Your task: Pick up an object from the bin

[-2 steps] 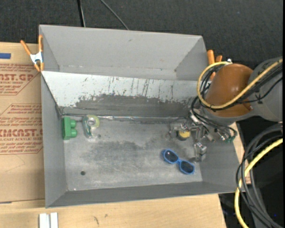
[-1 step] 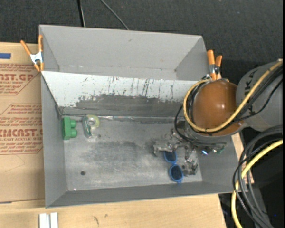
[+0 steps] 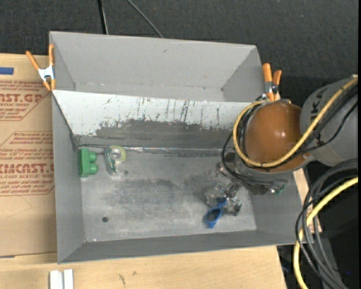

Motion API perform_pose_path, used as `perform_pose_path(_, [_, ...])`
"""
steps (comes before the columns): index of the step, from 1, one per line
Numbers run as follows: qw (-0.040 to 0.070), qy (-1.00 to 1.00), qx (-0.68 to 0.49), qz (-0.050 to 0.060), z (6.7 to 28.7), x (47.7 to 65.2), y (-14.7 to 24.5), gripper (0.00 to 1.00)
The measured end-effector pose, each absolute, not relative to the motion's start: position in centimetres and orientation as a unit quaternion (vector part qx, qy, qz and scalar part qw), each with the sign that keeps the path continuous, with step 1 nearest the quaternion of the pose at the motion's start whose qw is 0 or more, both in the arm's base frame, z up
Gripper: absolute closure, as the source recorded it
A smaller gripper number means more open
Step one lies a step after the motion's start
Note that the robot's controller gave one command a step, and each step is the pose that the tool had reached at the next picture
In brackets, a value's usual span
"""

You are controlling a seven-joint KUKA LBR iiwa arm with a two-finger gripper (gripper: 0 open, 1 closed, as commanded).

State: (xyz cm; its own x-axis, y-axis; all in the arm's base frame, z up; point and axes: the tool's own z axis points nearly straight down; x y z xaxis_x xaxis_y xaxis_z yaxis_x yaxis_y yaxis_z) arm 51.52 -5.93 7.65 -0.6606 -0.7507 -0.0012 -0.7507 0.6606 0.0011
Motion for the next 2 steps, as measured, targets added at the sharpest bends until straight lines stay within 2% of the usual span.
perform_pose_path(1, [0.004,0.899,-0.438,-0.002,18.2,51.9,-7.9,1.00])
perform_pose_path(2, [0.003,0.848,-0.530,-0.001,26.2,51.3,-10.2,1.00])
